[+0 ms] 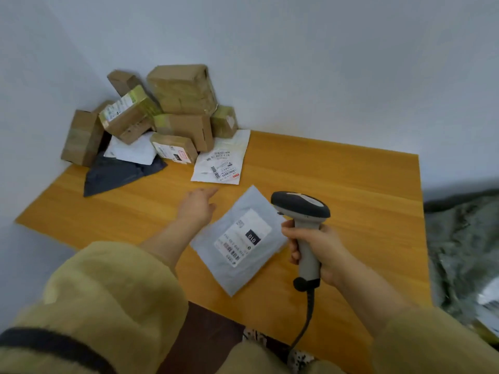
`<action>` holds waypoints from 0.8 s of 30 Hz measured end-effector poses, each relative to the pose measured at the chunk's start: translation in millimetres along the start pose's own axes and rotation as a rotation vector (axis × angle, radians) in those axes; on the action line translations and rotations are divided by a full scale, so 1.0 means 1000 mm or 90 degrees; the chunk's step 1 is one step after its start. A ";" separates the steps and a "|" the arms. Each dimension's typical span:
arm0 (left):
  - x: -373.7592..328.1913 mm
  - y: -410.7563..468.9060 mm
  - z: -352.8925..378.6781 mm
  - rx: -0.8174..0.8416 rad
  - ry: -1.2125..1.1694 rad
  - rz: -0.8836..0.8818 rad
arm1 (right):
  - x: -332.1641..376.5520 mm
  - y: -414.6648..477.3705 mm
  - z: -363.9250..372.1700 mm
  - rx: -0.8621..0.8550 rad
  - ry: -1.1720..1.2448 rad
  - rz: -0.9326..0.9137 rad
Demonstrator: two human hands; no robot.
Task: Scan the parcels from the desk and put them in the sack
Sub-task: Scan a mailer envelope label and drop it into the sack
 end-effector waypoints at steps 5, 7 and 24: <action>-0.004 -0.033 0.063 0.059 0.176 -0.010 | -0.018 -0.005 -0.015 -0.032 0.000 0.028; -0.008 -0.062 0.115 0.187 0.242 0.031 | -0.023 -0.005 -0.018 -0.035 -0.002 0.035; 0.018 -0.053 0.108 0.063 -0.015 -0.168 | -0.037 0.004 -0.008 -0.075 -0.059 0.059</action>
Point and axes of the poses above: each hand's wrist, its own y-axis towards the middle knuckle, its own z-axis out of the palm, x = y × z, the point moved 7 cm from there along y, towards the middle knuckle, and after that the axes turned 4 degrees about -y, right-handed, at the moved point
